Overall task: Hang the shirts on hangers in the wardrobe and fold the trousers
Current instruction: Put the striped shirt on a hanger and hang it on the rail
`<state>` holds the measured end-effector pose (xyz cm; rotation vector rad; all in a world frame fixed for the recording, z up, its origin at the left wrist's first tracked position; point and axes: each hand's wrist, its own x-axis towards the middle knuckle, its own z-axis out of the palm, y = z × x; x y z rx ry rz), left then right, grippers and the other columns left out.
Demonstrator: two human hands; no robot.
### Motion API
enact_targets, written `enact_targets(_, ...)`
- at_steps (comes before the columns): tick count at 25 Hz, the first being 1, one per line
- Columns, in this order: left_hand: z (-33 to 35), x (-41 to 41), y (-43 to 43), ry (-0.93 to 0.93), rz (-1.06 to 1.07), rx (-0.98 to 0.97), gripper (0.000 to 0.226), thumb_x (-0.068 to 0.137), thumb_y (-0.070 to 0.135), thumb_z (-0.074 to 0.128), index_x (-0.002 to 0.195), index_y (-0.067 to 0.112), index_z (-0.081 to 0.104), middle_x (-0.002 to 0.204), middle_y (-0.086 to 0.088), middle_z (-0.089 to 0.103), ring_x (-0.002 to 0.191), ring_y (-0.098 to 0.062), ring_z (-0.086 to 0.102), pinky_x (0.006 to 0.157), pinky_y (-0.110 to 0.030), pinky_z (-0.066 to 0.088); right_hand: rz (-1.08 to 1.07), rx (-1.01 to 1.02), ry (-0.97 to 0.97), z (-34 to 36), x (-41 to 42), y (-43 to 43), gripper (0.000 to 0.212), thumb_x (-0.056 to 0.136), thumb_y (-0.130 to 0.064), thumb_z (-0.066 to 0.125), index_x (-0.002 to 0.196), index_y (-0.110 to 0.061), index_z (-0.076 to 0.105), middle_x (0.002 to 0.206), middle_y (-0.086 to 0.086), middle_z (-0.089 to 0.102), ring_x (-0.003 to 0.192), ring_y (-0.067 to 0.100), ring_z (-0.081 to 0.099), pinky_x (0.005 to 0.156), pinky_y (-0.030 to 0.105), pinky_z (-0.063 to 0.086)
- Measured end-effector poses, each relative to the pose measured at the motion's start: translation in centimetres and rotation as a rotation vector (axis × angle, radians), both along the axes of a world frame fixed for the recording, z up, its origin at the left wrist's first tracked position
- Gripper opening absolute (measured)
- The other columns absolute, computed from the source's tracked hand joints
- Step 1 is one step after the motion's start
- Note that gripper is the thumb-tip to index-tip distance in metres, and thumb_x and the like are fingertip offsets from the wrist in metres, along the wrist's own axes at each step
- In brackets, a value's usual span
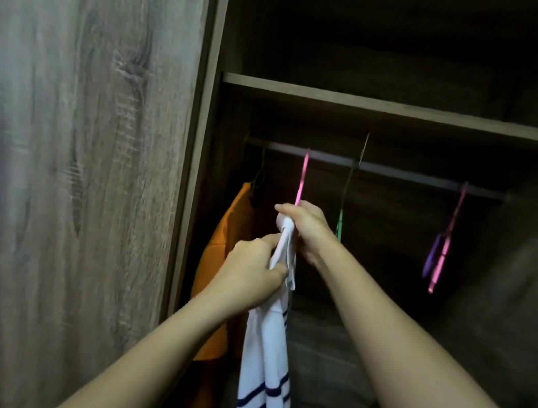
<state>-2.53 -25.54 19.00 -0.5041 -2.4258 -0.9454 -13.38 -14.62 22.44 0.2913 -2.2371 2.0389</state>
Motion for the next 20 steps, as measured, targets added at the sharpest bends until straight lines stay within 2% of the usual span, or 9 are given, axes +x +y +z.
enact_targets(2,0.7,-2.7,0.7,0.001,0.002,0.029,0.034,0.092,0.017,0.048,0.125,0.018,0.053,0.087,0.0,0.064,0.063,-0.003,0.055,0.047,-0.008,0.038,-0.007,0.02,0.008,1.2,-2.5,0.2,0.014,0.084,-0.022,0.062,0.092,-0.012,0.058,0.079,0.007,0.059,0.071,0.017,0.058,0.059,0.027,0.045)
enact_targets(6,2.0,-7.4,1.4,-0.006,0.043,0.101,0.036,0.09,0.016,0.048,0.125,0.021,0.052,0.079,0.003,0.062,0.06,-0.006,0.057,0.049,-0.012,0.039,-0.004,0.062,0.037,3.6,-6.8,0.2,0.011,0.086,-0.02,0.06,0.091,-0.01,0.059,0.077,0.006,0.061,0.073,0.018,0.06,0.063,0.028,0.048)
enact_targets(7,2.1,-8.5,1.4,-0.007,0.049,0.118,0.036,0.09,0.015,0.048,0.125,0.022,0.052,0.078,0.004,0.062,0.059,-0.005,0.057,0.047,-0.011,0.038,-0.001,0.079,0.039,4.0,-8.1,0.1,0.014,0.086,-0.021,0.06,0.094,-0.009,0.059,0.081,0.007,0.062,0.077,0.019,0.061,0.068,0.031,0.051)
enact_targets(9,2.2,-10.2,1.4,0.002,0.052,0.149,0.036,0.089,0.013,0.048,0.123,0.022,0.054,0.075,0.005,0.061,0.057,-0.004,0.056,0.044,-0.009,0.036,-0.002,0.143,0.008,4.4,-10.1,0.1,0.036,0.081,-0.027,0.062,0.111,-0.007,0.057,0.096,0.01,0.065,0.09,0.023,0.063,0.082,0.037,0.053)
enact_targets(11,1.7,-11.3,1.7,0.008,0.042,0.171,0.036,0.089,0.01,0.048,0.123,0.021,0.054,0.074,0.008,0.059,0.058,-0.003,0.055,0.045,-0.008,0.038,0.018,0.174,-0.033,4.6,-11.6,0.4,0.046,0.078,-0.027,0.063,0.118,-0.006,0.054,0.099,0.011,0.065,0.09,0.023,0.064,0.08,0.037,0.053)
enact_targets(13,0.9,-12.0,2.1,-0.001,0.024,0.202,0.038,0.091,0.009,0.048,0.127,0.02,0.052,0.075,0.009,0.058,0.06,-0.002,0.057,0.048,-0.005,0.04,0.066,0.182,-0.066,4.7,-12.3,0.8,0.032,0.084,-0.02,0.059,0.112,-0.005,0.057,0.089,0.009,0.064,0.081,0.019,0.063,0.074,0.032,0.051)
enact_targets(16,-0.4,-12.8,2.7,-0.031,0.005,0.226,0.045,0.091,0.005,0.045,0.133,0.02,0.047,0.084,0.006,0.061,0.067,-0.005,0.059,0.053,-0.005,0.042,0.097,0.24,-0.111,4.2,-13.2,1.2,0.019,0.087,-0.015,0.055,0.103,-0.006,0.061,0.085,0.008,0.062,0.081,0.019,0.059,0.082,0.034,0.048)
enact_targets(18,-1.3,-13.1,2.7,-0.038,0.019,0.216,0.048,0.091,0.005,0.044,0.136,0.02,0.044,0.09,0.002,0.064,0.071,-0.007,0.062,0.055,-0.007,0.045,0.102,0.281,-0.108,3.3,-13.7,1.2,0.023,0.085,-0.016,0.057,0.104,-0.003,0.061,0.089,0.009,0.062,0.082,0.02,0.06,0.082,0.036,0.048)
enact_targets(20,-2.1,-13.3,2.8,-0.023,0.038,0.214,0.049,0.093,0.009,0.044,0.14,0.019,0.039,0.092,0.002,0.065,0.07,-0.007,0.063,0.057,-0.006,0.046,0.085,0.319,-0.119,2.8,-14.0,1.3,0.035,0.082,-0.019,0.061,0.114,-0.004,0.058,0.099,0.011,0.064,0.091,0.023,0.062,0.086,0.038,0.05)
